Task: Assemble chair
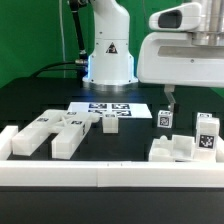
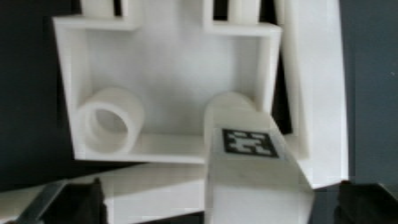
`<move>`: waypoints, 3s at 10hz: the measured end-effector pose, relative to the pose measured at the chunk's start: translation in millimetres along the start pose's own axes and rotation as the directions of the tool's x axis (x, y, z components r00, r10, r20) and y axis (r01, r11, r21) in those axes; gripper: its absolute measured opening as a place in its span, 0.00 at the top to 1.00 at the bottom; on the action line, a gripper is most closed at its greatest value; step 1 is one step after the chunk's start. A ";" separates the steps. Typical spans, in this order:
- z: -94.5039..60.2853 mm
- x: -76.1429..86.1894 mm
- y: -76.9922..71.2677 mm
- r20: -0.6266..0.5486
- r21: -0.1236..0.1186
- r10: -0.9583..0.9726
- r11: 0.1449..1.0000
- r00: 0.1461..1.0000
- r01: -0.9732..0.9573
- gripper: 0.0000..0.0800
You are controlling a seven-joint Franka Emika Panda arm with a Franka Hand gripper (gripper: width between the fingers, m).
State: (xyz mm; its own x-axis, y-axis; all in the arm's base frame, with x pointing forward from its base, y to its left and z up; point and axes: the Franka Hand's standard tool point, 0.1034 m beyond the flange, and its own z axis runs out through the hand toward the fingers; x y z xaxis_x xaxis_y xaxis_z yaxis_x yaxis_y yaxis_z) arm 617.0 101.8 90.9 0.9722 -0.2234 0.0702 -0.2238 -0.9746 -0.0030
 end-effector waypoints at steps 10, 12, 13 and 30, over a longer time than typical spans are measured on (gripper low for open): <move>-8.2 -40.6 76.6 0.020 0.007 -0.192 0.981 0.981 0.192 0.19; -6.3 -43.9 87.5 0.021 0.005 -0.200 0.980 0.980 0.200 0.19; -6.1 -44.2 86.6 0.021 0.005 -0.203 0.979 0.979 0.203 0.19; 34.6 -115.8 150.4 0.462 0.045 -0.193 0.980 0.865 0.195 0.19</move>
Offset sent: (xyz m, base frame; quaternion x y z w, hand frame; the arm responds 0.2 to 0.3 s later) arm 0.0000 0.0000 0.0000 0.0000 0.0000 0.0000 1.0000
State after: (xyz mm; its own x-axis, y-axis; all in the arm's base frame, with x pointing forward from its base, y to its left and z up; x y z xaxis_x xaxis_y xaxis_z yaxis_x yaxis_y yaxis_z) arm 473.1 -19.4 47.8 0.9165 -0.0109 -0.3998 -0.0270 -0.9990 -0.0346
